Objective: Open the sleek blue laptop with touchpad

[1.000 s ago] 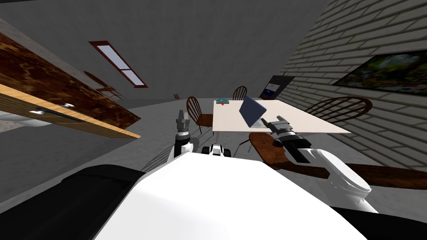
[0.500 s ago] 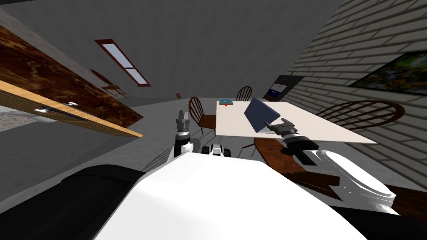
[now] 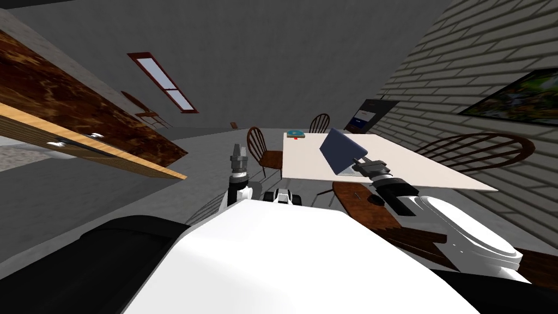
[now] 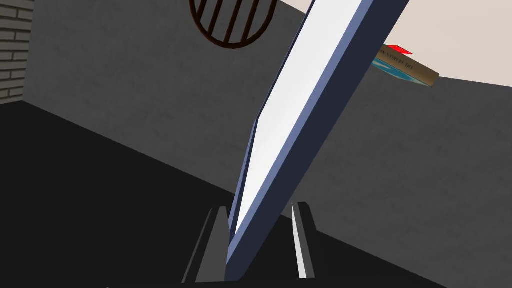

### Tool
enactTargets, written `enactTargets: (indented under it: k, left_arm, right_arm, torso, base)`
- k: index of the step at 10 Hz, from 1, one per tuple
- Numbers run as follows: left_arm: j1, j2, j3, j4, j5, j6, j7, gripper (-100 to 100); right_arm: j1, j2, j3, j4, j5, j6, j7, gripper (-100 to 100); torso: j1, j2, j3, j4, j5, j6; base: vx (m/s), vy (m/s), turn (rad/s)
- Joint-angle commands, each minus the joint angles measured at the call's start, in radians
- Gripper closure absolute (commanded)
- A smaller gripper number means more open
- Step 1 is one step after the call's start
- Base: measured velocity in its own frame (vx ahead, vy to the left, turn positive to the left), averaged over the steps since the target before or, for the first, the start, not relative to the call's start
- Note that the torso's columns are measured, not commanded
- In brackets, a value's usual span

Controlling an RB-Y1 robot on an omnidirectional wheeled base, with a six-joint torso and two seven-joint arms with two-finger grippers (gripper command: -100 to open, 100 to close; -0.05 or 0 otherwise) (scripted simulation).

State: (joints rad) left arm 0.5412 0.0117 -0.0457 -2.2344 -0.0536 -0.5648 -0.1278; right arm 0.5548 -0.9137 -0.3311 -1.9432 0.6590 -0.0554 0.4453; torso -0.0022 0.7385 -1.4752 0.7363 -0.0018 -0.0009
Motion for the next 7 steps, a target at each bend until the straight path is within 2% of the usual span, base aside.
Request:
enactTargets:
  k: [1,7]
  left_arm:
    - [0.000,0.000,0.000,0.000,0.000,0.000,0.000,0]
    - [0.000,0.000,0.000,0.000,0.000,0.000,0.000,0]
  right_arm:
    - [-0.009,-0.013,0.009,0.027,-0.059,-0.011,-0.065,100]
    - [-0.033,-0.040,0.020,0.081,-0.183,-0.027,-0.194,100]
  torso:
    - [-0.003,-0.001,-0.001,0.001,0.000,0.002]
    - [-0.005,-0.004,-0.002,-0.001,-0.002,0.003]
  base:
    - [-0.020,-0.102,0.036]
    - [-0.022,-0.076,0.029]
